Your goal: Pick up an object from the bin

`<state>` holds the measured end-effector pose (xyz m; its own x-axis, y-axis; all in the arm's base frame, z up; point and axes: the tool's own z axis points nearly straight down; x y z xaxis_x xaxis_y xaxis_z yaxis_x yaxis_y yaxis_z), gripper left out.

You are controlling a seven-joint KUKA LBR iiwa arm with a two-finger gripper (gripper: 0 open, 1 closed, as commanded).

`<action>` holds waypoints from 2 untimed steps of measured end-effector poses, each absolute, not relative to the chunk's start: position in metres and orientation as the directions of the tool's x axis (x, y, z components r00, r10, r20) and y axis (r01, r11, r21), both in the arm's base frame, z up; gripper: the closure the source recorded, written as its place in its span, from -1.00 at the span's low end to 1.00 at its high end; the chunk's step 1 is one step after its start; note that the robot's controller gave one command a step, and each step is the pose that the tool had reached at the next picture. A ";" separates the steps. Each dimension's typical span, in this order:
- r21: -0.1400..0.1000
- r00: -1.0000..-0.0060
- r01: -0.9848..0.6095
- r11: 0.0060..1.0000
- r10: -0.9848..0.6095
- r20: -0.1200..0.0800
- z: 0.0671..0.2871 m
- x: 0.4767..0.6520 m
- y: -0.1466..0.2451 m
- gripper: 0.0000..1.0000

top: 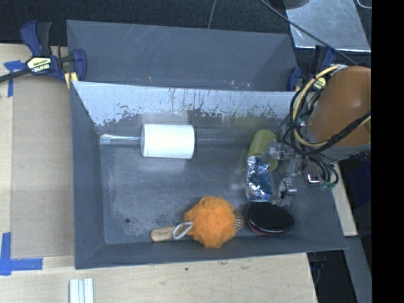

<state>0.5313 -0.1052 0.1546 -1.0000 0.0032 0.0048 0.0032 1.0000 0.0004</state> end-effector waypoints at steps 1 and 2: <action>-0.001 -0.976 -0.216 0.976 -0.216 -0.002 0.181 0.553 -0.113 -1.00; -0.004 -0.905 -0.425 0.905 -0.425 -0.006 0.078 0.583 -0.089 -1.00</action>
Offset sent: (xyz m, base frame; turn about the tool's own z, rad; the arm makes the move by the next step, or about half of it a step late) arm 0.0197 -0.0076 0.0249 -0.2212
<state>0.5830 -0.0885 0.0783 -0.9051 -0.4251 -0.0060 -0.4250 0.9052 -0.0037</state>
